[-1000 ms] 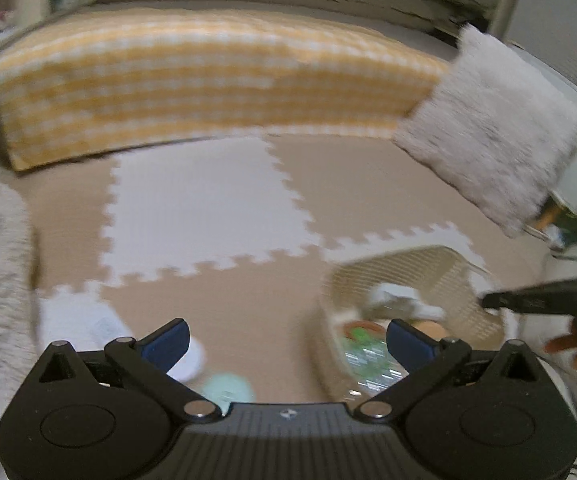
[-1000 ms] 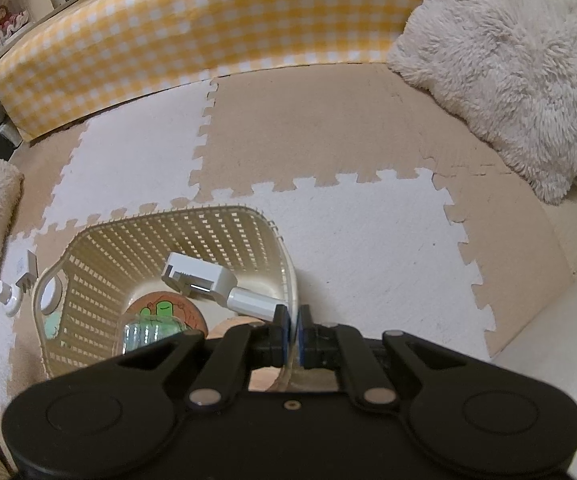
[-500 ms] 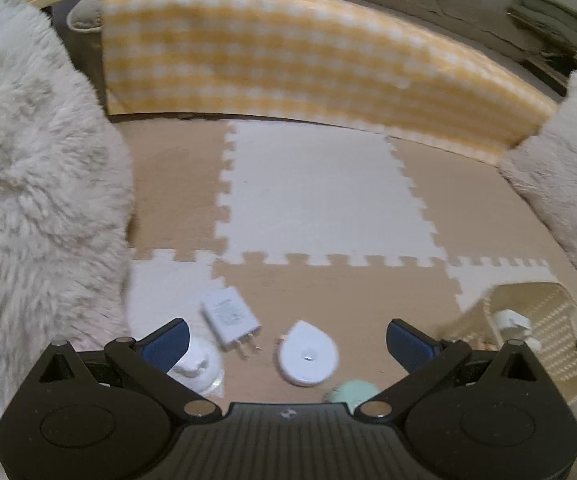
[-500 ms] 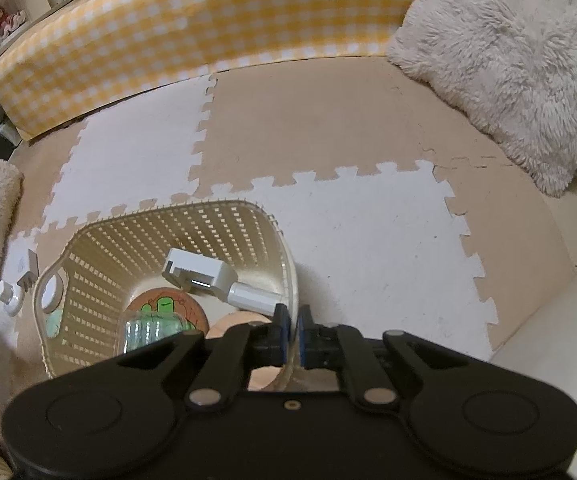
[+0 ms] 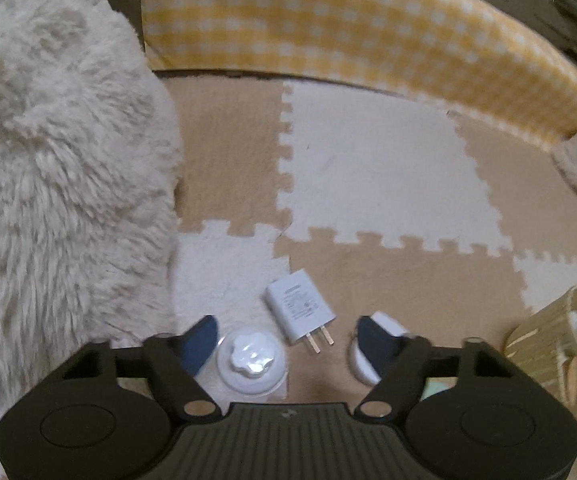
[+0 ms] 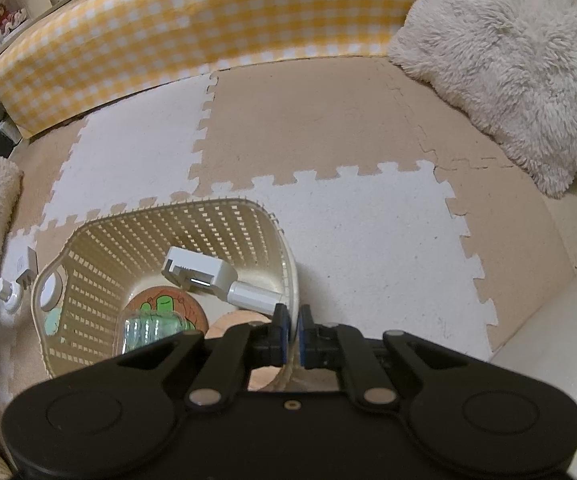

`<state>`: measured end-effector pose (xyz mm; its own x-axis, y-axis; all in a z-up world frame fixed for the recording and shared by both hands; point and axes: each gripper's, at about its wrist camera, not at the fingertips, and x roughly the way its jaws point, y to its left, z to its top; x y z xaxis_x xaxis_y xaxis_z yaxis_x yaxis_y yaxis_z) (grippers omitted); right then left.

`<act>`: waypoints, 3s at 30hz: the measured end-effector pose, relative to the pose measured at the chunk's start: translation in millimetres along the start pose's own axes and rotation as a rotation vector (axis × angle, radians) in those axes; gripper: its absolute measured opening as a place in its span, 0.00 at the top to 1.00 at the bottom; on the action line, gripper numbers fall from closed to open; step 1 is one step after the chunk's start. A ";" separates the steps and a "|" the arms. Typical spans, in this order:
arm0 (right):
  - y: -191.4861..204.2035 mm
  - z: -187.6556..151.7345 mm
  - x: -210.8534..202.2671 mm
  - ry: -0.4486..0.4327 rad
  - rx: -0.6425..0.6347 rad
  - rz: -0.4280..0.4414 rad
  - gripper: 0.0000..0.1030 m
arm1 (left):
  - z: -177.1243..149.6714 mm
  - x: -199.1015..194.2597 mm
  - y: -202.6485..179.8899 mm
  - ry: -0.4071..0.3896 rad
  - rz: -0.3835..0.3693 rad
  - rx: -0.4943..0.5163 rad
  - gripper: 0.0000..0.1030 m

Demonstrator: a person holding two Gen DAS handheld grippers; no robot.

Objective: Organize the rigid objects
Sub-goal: 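Move the left tool to the white knob cap and grasp it, then carry the knob cap with the left tool into the basket and release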

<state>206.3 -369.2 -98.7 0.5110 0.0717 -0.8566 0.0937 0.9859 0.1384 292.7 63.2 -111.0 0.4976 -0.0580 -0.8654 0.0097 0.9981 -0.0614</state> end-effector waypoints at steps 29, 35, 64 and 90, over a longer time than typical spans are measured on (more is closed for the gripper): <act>2.0 -1.4 3.5 0.015 -0.013 -0.003 0.94 | -1.0 -3.0 -19.9 -0.008 -0.015 0.092 0.71; 2.2 -1.3 3.6 0.015 -0.017 -0.006 0.94 | -2.5 -38.0 -61.3 -0.108 -0.157 0.167 0.71; -1.3 -0.9 3.3 0.020 0.006 0.010 0.95 | -67.1 -42.9 -244.2 -0.115 -0.572 0.352 0.71; -1.6 -1.7 3.4 0.021 0.014 0.012 0.95 | -81.9 -2.2 -258.9 -0.020 -0.612 0.323 0.59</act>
<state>206.4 -370.2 -102.7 0.4940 0.0869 -0.8651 0.0993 0.9829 0.1554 218.1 -196.9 -133.9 0.3363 -0.6159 -0.7124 0.5502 0.7425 -0.3821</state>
